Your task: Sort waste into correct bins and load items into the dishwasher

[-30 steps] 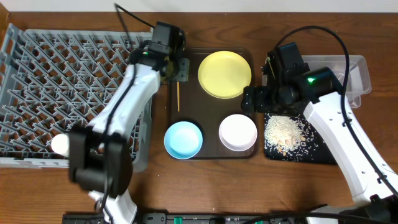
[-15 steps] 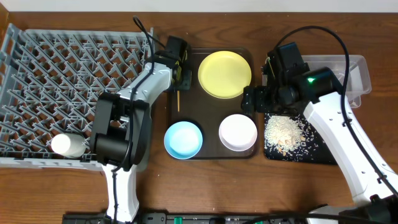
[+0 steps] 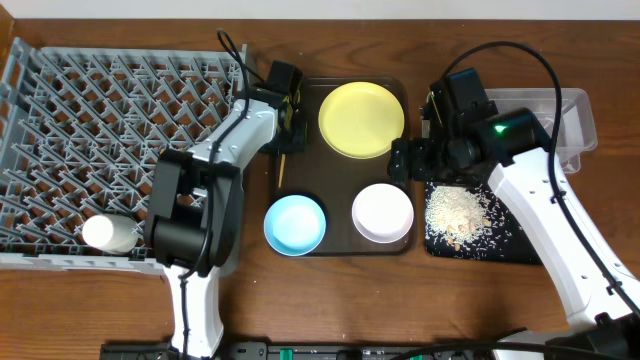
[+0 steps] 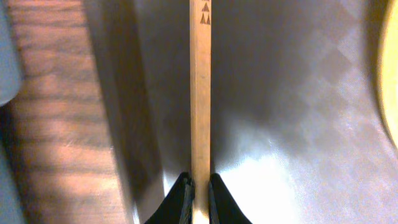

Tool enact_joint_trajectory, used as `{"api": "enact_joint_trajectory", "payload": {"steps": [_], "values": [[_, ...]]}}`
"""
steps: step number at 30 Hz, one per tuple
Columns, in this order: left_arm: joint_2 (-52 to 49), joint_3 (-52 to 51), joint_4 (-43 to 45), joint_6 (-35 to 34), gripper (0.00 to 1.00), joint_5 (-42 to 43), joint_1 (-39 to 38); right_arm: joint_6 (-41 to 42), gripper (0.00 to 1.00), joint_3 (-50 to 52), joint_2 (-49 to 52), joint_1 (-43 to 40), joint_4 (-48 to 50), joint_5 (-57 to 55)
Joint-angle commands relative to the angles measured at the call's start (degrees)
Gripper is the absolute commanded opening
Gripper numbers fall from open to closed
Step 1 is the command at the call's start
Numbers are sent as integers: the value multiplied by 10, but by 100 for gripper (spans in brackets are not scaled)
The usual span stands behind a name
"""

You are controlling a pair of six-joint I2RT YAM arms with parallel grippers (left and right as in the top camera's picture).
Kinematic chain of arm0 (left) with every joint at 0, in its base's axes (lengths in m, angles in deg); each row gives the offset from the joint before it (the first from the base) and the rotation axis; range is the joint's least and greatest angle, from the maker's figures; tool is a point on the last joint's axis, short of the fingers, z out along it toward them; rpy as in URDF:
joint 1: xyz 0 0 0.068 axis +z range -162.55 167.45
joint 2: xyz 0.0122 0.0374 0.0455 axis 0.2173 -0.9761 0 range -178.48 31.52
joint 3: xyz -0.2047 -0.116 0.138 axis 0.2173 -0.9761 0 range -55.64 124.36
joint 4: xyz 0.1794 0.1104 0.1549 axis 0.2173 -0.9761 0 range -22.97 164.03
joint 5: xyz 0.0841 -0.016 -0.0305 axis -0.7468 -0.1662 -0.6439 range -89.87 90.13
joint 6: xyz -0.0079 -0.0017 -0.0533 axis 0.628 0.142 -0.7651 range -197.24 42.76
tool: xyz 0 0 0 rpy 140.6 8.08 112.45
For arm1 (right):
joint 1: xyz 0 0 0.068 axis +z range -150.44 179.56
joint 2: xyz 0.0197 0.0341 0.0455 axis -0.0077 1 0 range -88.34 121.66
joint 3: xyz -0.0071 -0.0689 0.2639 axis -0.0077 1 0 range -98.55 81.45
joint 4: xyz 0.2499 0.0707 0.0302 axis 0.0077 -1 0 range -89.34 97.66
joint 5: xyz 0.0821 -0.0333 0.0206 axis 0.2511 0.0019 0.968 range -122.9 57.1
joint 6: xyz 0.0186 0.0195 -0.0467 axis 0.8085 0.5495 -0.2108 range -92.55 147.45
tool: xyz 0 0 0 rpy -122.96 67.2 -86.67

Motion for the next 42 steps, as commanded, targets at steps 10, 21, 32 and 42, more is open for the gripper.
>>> {"api": "enact_joint_trajectory", "payload": {"steps": [10,21,32,42], "values": [[301,17,-88,-1,7,-75,14,-2,99,-10,6,-3,-5,1],[354,9,-159,23,8,-153,77,-1,99,-10,6,-3,-7,1],[238,-19,-150,83,8,-153,104,-1,99,-10,6,-3,-10,1],[185,-20,-159,83,8,-120,104,-2,99,-10,6,-3,-12,1]]}}
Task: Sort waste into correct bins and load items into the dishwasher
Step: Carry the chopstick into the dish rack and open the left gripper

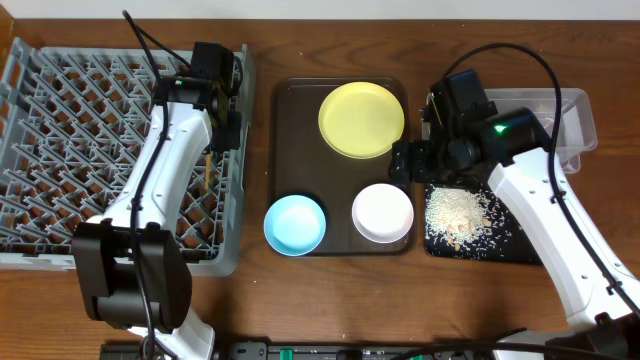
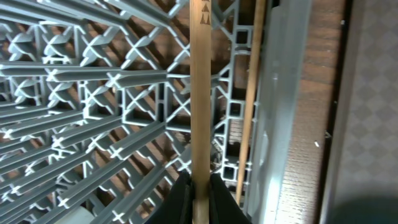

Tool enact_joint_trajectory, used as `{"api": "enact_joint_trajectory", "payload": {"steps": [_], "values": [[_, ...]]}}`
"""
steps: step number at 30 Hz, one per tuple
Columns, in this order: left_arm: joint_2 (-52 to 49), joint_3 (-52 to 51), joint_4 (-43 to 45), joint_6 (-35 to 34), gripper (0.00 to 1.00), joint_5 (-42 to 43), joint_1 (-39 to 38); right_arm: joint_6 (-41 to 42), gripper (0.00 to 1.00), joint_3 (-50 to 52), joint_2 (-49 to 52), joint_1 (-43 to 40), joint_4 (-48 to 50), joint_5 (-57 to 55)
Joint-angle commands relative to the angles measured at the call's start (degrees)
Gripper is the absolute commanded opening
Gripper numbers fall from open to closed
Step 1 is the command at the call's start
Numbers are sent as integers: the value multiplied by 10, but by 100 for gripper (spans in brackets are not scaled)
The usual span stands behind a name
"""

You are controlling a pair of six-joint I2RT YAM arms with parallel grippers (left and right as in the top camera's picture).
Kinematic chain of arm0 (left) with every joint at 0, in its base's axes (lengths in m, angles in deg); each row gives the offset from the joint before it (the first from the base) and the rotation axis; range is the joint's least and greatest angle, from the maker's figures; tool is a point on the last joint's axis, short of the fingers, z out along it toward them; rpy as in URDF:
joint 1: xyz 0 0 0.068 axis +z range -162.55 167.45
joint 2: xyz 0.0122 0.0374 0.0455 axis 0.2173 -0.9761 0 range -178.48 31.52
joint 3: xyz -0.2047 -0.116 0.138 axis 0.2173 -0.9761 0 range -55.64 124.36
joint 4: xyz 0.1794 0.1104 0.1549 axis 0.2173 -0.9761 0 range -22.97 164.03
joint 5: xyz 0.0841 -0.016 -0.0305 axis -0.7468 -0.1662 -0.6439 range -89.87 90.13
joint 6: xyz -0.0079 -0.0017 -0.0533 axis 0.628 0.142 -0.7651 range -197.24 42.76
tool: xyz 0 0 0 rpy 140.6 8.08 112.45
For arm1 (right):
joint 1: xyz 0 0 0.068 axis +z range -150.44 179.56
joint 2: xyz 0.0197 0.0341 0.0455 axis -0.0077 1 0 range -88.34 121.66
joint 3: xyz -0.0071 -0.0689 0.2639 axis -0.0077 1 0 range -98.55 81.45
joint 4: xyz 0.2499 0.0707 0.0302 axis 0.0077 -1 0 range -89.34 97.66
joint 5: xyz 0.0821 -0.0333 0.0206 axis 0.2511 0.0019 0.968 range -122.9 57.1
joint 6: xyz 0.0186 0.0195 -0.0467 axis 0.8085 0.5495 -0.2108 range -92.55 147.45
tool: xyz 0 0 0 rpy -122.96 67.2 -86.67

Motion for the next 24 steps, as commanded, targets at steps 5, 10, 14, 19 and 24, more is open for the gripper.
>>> {"api": "enact_joint_trajectory", "payload": {"steps": [5,10,14,19,24], "values": [[-3,-6,1,3,8,12,0,-2,99,-10,6,-3,-2,1],[-3,-10,0,-4,8,12,0,-1,99,-10,6,-3,-2,1],[-3,-23,3,-9,8,12,0,-1,99,-10,6,-3,-2,1],[-3,-52,18,-12,8,25,0,-1,99,-10,6,-3,-2,1],[0,-54,18,-12,8,25,0,-1,99,-10,6,-3,-2,1]]}}
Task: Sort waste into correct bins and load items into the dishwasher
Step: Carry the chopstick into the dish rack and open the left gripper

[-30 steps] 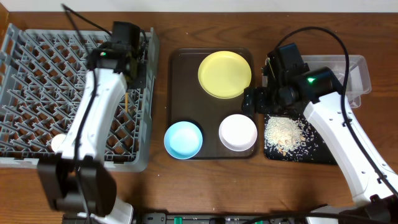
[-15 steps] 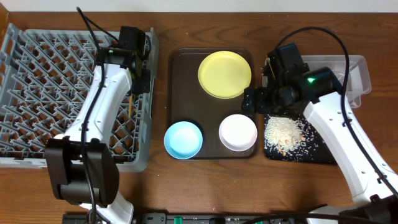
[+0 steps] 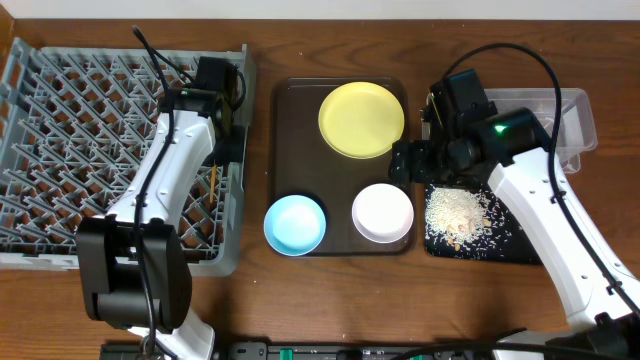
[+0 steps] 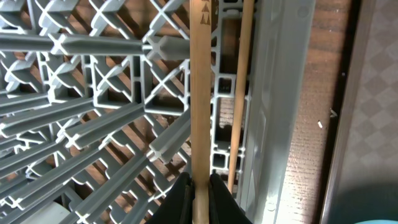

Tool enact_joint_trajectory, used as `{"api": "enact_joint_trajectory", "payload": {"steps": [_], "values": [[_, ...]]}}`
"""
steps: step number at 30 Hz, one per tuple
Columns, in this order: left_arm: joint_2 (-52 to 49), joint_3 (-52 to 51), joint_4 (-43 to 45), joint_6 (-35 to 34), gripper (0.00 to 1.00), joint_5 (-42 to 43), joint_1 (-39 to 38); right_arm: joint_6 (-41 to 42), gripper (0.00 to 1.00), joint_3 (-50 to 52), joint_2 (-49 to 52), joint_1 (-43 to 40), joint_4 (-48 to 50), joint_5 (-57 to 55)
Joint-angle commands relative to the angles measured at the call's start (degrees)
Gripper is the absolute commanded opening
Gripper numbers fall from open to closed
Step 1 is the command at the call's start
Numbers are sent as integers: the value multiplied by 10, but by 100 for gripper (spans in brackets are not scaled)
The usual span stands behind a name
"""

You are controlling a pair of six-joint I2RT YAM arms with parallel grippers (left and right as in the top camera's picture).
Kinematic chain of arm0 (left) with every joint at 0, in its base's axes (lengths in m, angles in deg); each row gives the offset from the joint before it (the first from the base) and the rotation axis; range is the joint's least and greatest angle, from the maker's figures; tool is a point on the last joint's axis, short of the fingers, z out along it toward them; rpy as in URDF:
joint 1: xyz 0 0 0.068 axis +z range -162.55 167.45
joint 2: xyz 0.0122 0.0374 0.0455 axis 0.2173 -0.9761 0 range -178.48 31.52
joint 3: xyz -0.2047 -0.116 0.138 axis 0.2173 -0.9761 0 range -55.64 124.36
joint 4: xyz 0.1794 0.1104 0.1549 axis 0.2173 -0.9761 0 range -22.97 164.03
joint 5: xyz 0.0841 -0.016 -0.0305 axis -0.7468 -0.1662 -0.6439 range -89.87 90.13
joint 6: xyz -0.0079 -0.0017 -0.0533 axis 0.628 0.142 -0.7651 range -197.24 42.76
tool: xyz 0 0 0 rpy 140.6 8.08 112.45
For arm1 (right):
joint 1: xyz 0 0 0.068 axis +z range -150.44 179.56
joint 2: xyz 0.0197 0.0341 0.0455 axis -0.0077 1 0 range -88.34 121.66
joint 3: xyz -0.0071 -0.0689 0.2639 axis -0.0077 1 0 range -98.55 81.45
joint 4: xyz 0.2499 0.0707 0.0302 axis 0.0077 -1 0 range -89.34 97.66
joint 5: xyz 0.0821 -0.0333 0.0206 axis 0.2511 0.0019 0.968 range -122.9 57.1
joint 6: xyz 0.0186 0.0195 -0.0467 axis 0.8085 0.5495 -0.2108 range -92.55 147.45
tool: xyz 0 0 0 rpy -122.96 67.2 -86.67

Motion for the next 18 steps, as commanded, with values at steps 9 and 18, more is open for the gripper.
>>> {"api": "enact_joint_trajectory", "payload": {"steps": [9,18], "values": [[65,17,1,-28,15,7,0,-2,99,-10,6,-3,-2,1],[61,-8,5,-38,8,9,0,-1,99,-10,6,-3,-2,1]]}}
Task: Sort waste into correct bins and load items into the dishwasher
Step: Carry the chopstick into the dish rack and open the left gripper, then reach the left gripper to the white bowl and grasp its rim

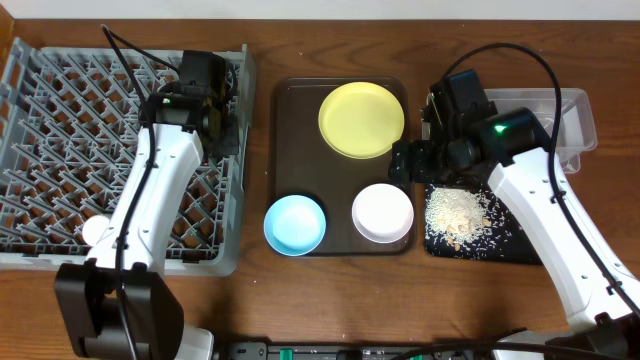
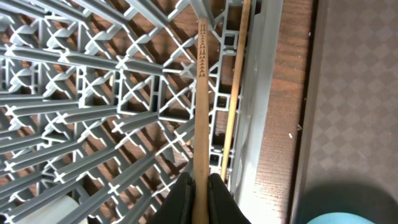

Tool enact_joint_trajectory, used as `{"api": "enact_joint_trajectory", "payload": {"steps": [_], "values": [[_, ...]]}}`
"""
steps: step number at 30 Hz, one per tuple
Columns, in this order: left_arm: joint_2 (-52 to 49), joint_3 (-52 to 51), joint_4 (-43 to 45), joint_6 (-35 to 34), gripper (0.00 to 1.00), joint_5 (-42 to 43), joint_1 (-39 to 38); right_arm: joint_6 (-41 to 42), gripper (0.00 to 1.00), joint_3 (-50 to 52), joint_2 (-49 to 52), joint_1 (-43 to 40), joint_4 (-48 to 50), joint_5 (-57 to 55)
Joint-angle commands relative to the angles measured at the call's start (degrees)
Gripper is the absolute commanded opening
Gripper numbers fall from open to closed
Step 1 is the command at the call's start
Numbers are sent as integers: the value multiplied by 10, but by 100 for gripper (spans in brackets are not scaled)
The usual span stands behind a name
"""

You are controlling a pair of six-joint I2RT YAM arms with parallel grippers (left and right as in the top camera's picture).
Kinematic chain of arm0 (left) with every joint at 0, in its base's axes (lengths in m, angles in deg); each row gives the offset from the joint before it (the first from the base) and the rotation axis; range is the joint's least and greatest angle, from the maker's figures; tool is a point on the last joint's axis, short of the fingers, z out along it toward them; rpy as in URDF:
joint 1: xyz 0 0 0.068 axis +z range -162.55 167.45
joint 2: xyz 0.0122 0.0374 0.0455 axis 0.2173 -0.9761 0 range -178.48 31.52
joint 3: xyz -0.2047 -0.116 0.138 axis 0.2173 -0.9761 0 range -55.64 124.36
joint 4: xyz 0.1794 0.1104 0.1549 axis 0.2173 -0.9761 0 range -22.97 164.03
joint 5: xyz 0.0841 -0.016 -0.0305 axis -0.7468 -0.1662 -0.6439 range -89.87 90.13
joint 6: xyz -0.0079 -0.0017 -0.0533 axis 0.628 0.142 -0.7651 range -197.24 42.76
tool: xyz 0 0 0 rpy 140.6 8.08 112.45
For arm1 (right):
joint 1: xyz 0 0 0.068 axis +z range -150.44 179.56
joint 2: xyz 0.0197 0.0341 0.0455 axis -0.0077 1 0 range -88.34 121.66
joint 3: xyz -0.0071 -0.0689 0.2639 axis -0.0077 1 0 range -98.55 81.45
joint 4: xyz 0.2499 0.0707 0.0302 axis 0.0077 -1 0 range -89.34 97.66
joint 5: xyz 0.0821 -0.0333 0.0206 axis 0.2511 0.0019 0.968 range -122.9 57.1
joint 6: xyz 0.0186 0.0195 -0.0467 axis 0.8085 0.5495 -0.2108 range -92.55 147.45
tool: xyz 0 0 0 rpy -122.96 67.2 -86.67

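My left gripper (image 2: 199, 186) is shut on a wooden chopstick (image 2: 201, 106), which points away from it over the right part of the grey dish rack (image 1: 60, 110). A second chopstick (image 2: 233, 99) lies in the rack along its right wall, just right of the held one. In the overhead view the left gripper (image 1: 207, 105) sits above the rack's far right corner. My right gripper (image 1: 404, 160) hovers at the right edge of the brown tray (image 1: 290, 150); its jaws cannot be made out.
The tray holds a yellow plate (image 1: 362, 120), a blue bowl (image 1: 295, 223) and a white bowl (image 1: 383, 212). A white cup (image 1: 95, 232) lies in the rack's near left. A black mat with spilled rice (image 1: 458, 212) and a clear bin (image 1: 570, 125) are to the right.
The left gripper, still shut on the chopstick, now stands farther from the rack's grid and slightly to the left. The chopstick's whole far end shows. The right arm has not moved.
The left gripper held the chopstick over the tray's left edge. It was then over the rack's right side beside a chopstick lying there, then closer to the grid. Now it holds the stick farther from the grid.
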Motion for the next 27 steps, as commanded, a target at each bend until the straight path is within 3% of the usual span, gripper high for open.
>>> {"api": "enact_joint_trajectory", "payload": {"steps": [1,6,8,10,17,21,27], "values": [[-23,-17,-1,-13,8,0,0,-2,99,-10,6,-3,-2,1],[-35,-24,-4,-16,9,0,0,-1,99,-10,6,-3,-2,1],[-27,-17,-8,-16,15,0,0,-2,99,-10,6,-3,-2,1],[-15,-7,-14,-18,29,0,0,-2,99,-10,6,-3,-2,1],[40,-2,-14,-18,46,0,0,-1,99,-10,6,-3,-2,1],[43,-2,-26,-18,47,11,0,-2,99,-10,6,-3,-4,1],[43,-2,-22,-18,44,166,-6,-2,99,-10,6,-3,-3,1]]}}
